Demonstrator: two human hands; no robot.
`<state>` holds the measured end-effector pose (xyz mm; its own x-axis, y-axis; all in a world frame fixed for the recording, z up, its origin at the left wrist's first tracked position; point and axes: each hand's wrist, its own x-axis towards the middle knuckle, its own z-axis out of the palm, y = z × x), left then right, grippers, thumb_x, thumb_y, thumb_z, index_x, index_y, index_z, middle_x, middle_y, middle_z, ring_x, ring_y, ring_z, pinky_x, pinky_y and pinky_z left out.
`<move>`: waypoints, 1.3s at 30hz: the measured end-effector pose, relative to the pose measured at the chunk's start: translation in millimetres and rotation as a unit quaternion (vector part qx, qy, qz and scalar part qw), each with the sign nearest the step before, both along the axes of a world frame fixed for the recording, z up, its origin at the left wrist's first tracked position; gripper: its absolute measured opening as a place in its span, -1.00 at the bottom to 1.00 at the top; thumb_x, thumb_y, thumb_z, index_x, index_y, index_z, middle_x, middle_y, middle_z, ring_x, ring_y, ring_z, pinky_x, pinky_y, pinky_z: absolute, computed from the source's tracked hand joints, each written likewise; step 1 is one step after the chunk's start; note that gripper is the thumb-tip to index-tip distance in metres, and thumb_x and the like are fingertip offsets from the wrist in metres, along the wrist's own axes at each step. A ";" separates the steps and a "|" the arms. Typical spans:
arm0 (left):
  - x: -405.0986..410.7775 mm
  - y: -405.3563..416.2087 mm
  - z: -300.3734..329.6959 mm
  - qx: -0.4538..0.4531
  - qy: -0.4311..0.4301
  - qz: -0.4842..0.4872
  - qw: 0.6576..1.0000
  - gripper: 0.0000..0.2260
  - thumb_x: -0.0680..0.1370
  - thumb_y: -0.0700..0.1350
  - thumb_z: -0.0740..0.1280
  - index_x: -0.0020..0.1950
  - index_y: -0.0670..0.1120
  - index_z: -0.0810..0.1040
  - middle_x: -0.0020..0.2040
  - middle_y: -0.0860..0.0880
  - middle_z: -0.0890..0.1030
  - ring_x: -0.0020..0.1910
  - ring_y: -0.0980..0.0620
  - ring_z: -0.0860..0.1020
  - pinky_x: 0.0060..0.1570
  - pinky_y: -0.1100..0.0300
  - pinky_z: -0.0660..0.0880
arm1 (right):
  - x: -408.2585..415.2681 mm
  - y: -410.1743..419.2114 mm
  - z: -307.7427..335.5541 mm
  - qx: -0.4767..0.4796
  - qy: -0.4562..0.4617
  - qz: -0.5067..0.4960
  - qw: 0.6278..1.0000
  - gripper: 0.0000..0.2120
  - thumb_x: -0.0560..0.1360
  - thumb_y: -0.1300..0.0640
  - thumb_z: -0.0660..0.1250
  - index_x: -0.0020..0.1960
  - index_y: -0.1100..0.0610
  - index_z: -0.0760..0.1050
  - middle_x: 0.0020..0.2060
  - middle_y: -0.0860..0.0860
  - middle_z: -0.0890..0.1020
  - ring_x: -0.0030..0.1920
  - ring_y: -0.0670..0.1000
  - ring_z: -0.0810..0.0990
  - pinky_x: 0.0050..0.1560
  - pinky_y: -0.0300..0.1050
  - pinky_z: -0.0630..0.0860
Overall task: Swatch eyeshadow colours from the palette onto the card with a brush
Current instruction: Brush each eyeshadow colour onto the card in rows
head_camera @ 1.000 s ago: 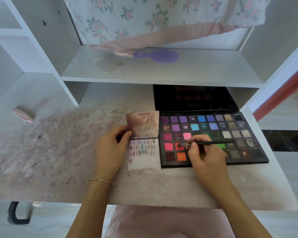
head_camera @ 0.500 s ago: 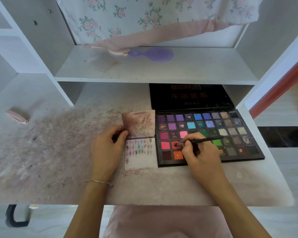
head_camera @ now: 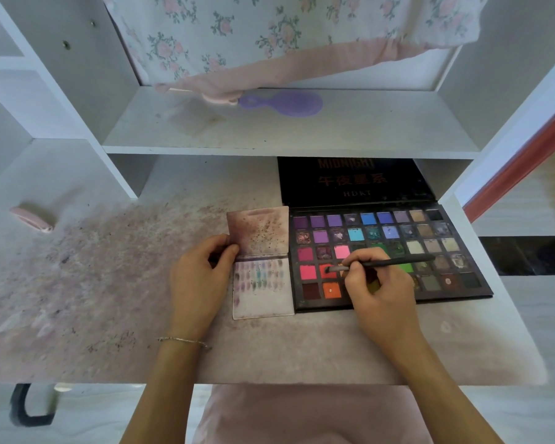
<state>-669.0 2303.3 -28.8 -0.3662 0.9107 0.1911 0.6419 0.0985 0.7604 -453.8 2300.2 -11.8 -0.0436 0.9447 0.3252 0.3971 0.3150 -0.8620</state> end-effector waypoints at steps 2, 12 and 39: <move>-0.2 0.0 -0.5 0.004 -0.006 0.000 1.000 -0.85 0.49 -0.15 0.33 0.04 -0.08 0.62 -0.17 0.12 0.59 -0.20 0.14 0.53 -0.19 0.38 0.39 | -4.3 -0.5 1.5 -0.006 0.026 -0.001 1.000 -0.78 0.39 0.24 0.18 -0.25 -0.10 0.39 -0.45 -0.19 0.53 -0.33 -0.29 0.52 -0.37 -0.50 0.40; 2.0 -0.5 1.6 0.006 -0.011 -0.007 1.000 -0.85 0.49 -0.15 0.33 0.03 -0.07 0.62 -0.13 0.07 0.63 -0.17 0.11 0.57 -0.10 0.20 0.50 | -51.7 -13.7 -1.8 -0.052 0.024 0.119 0.991 -0.89 0.39 0.14 0.27 -0.20 -0.08 0.41 -0.34 -0.04 0.56 -0.29 -0.09 0.53 -0.29 -0.27 0.47; 1.3 -0.7 0.4 0.013 -0.001 0.000 1.000 -0.85 0.49 -0.14 0.34 0.02 -0.08 0.62 -0.20 0.18 0.55 -0.26 0.31 0.47 -0.24 0.55 0.35 | -61.6 -15.3 -2.1 -0.086 -0.067 0.144 0.984 -0.94 0.42 0.23 0.32 -0.17 0.08 0.49 -0.30 -0.11 0.55 -0.22 -0.04 0.50 -0.18 -0.01 0.48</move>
